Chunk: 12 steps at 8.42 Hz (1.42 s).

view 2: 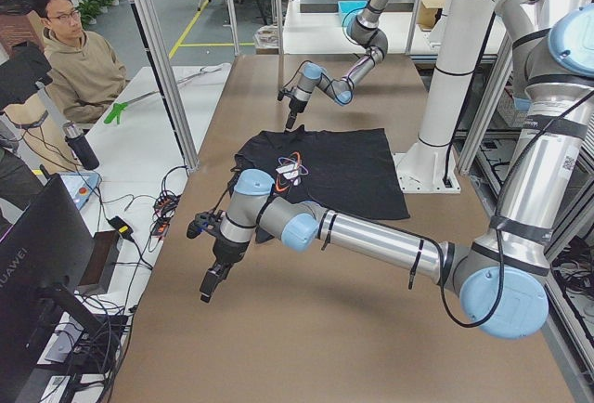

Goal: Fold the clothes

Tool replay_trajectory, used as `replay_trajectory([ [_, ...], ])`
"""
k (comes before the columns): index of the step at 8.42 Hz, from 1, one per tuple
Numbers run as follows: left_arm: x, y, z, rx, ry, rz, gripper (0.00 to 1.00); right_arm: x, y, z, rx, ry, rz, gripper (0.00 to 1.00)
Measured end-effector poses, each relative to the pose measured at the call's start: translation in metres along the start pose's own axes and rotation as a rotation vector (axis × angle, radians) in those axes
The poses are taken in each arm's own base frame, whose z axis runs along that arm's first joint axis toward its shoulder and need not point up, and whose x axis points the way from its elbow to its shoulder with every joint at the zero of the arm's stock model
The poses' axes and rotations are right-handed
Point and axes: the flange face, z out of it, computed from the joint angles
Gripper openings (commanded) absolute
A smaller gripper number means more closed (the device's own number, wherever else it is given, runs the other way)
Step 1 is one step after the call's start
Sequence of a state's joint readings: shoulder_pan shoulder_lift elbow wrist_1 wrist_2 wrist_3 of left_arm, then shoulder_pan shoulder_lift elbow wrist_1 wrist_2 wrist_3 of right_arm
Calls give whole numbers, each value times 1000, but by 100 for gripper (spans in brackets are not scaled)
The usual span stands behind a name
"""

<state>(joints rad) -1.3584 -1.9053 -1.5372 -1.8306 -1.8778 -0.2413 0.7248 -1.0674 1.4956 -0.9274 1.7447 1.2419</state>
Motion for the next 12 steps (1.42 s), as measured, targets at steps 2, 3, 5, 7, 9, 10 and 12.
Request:
replay_trajectory([
  [2, 4, -4, -1, -3, 25, -12, 100, -7, 15, 2, -10, -24, 27, 95],
  [3, 4, -4, -2, -2, 26, -14, 100, -4, 20, 3, -13, -27, 36, 95],
  [5, 4, -5, -3, 0, 27, -15, 100, 19, 39, 8, -31, -37, 38, 95],
  [7, 4, -6, -3, 1, 27, -17, 100, 21, 77, 14, -67, -81, 41, 95],
  [9, 7, -11, -6, 6, 30, -19, 100, 16, 91, 4, -85, -112, 74, 95],
  [10, 10, -17, -9, 11, 34, -21, 100, 17, 94, -9, -87, -126, 78, 95],
  [12, 18, -38, -10, 15, 46, -44, 100, 30, 89, -38, -93, -138, 82, 95],
])
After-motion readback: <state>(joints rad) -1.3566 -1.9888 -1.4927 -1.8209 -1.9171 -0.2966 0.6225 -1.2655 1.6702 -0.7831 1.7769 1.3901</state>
